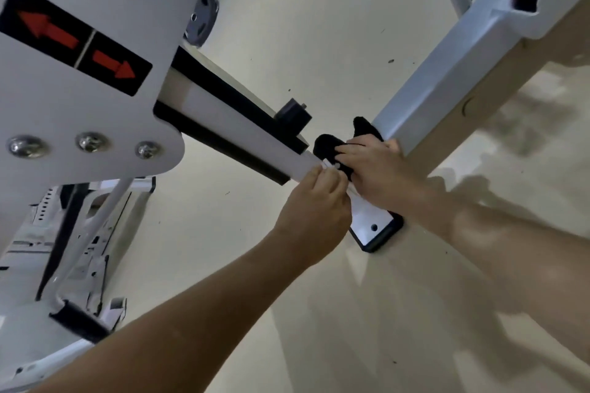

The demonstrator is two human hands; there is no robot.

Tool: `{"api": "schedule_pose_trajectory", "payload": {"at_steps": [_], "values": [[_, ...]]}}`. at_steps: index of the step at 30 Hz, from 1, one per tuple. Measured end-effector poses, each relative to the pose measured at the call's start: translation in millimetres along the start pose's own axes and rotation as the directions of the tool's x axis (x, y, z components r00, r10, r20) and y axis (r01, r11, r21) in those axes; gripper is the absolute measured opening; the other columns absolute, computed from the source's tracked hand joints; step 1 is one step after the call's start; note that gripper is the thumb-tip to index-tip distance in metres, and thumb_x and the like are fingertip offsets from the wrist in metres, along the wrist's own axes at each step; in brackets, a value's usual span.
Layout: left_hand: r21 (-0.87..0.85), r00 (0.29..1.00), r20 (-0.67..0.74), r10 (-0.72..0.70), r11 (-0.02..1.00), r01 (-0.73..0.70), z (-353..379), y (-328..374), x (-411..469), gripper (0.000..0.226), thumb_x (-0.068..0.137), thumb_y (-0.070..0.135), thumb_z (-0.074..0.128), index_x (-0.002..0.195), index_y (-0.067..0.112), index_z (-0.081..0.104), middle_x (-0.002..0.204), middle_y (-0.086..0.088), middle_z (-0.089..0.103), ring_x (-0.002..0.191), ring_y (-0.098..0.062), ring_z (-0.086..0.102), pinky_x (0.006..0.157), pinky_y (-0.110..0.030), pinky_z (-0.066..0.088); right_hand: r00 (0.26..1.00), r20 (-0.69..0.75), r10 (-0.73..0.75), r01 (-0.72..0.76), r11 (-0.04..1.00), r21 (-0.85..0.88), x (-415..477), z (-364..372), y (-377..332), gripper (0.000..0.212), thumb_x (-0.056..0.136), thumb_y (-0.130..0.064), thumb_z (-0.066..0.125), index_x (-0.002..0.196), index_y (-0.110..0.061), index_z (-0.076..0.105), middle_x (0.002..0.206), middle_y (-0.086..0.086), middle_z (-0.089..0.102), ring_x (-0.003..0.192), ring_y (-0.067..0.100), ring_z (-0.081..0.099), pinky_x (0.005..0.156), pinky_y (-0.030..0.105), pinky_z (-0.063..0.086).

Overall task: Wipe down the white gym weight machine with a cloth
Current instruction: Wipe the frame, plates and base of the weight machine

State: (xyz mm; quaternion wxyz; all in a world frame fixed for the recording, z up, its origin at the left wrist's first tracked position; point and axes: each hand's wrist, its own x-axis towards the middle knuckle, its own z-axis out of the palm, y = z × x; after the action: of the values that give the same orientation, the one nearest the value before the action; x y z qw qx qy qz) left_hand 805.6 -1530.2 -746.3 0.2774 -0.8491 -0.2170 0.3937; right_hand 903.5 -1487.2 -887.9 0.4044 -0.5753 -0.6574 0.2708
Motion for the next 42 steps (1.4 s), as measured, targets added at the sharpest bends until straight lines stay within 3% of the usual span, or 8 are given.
{"api": "schedule_pose_trajectory", "payload": {"at_steps": [5,10,14,18,26,30,36,42], "values": [[-0.134,0.991,-0.048,-0.127,0.984,0.119,-4,-7,-7,0.025,0.072,0.015,0.047,0.076,0.019,0.072,0.084,-0.003,0.063,0.085,-0.022,0.057,0.072,-0.031,0.048,0.990,-0.015,0.140,-0.102,0.785,0.611,-2,-3,-44,0.040,0.092,-0.003,0.041,0.123,-0.019,0.060,0.092,0.003,0.068,0.085,0.020,0.062,0.072,0.025,0.047],[-0.186,0.972,0.072,-0.226,0.954,0.235,1,-7,-17,0.017,0.078,0.013,0.052,0.089,0.016,0.066,0.102,-0.005,0.058,0.109,-0.023,0.049,0.075,-0.029,0.040,0.977,0.000,-0.214,0.214,0.977,0.000,-16,-1,-15,0.034,0.091,-0.001,0.044,0.121,-0.009,0.058,0.119,0.002,0.060,0.109,0.025,0.051,0.084,0.041,0.046],[-0.187,0.976,-0.055,-0.210,0.962,0.197,-7,-9,-11,0.016,0.075,0.010,0.051,0.083,0.014,0.065,0.093,-0.006,0.060,0.094,-0.024,0.054,0.077,-0.032,0.044,0.953,0.126,-0.275,0.299,0.793,-0.531,10,-40,28,0.035,0.092,-0.011,0.043,0.122,-0.020,0.057,0.130,-0.005,0.054,0.119,0.024,0.045,0.079,0.034,0.039],[0.008,0.986,-0.074,-0.148,0.989,0.149,-3,-15,-11,0.047,0.091,0.012,0.025,0.123,0.004,0.058,0.130,-0.016,0.053,0.123,-0.033,0.044,0.109,-0.043,0.029,0.979,-0.201,0.014,-0.090,0.922,-0.377,19,-46,21,0.030,0.084,-0.007,0.047,0.109,-0.013,0.062,0.117,0.002,0.060,0.114,0.029,0.046,0.082,0.042,0.038],[0.150,0.997,-0.041,-0.071,0.986,0.077,-9,-17,1,0.031,0.096,0.015,0.035,0.119,0.008,0.056,0.106,-0.010,0.060,0.102,-0.028,0.049,0.096,-0.038,0.035,0.960,0.144,-0.239,0.278,0.869,-0.410,-16,-48,14,0.042,0.082,0.000,0.062,0.122,-0.013,0.061,0.122,0.004,0.064,0.109,0.030,0.057,0.076,0.043,0.052],[0.235,0.997,0.077,-0.018,0.972,0.000,-14,-14,10,0.025,0.096,0.011,0.039,0.107,0.012,0.062,0.088,-0.004,0.050,0.085,-0.025,0.040,0.074,-0.035,0.029,0.961,-0.153,0.229,-0.276,0.792,-0.545,16,-127,51,0.029,0.086,-0.003,0.054,0.112,-0.018,0.051,0.103,0.005,0.057,0.107,0.035,0.048,0.072,0.038,0.042],[-0.354,0.975,0.010,-0.220,0.911,0.210,-11,-9,49,0.066,0.093,0.024,0.050,0.147,0.002,0.020,0.124,-0.014,0.048,0.101,-0.026,0.052,0.061,-0.035,0.033,0.946,0.322,-0.026,0.109,0.964,-0.243,-20,-81,-11,0.019,0.095,-0.002,0.042,0.103,-0.009,0.058,0.098,0.007,0.062,0.080,0.013,0.056,0.071,0.019,0.043],[-0.593,0.959,-0.174,-0.224,0.801,0.080,8,-1,86,0.035,0.095,0.024,0.046,0.128,0.016,0.039,0.115,-0.001,0.052,0.103,-0.021,0.052,0.061,-0.031,0.039,0.839,0.303,0.453,-0.475,0.880,0.001,-27,-136,-8,0.032,0.092,-0.007,0.051,0.063,-0.020,0.052,0.053,-0.012,0.050,0.054,0.006,0.047,0.047,0.014,0.032]]}}
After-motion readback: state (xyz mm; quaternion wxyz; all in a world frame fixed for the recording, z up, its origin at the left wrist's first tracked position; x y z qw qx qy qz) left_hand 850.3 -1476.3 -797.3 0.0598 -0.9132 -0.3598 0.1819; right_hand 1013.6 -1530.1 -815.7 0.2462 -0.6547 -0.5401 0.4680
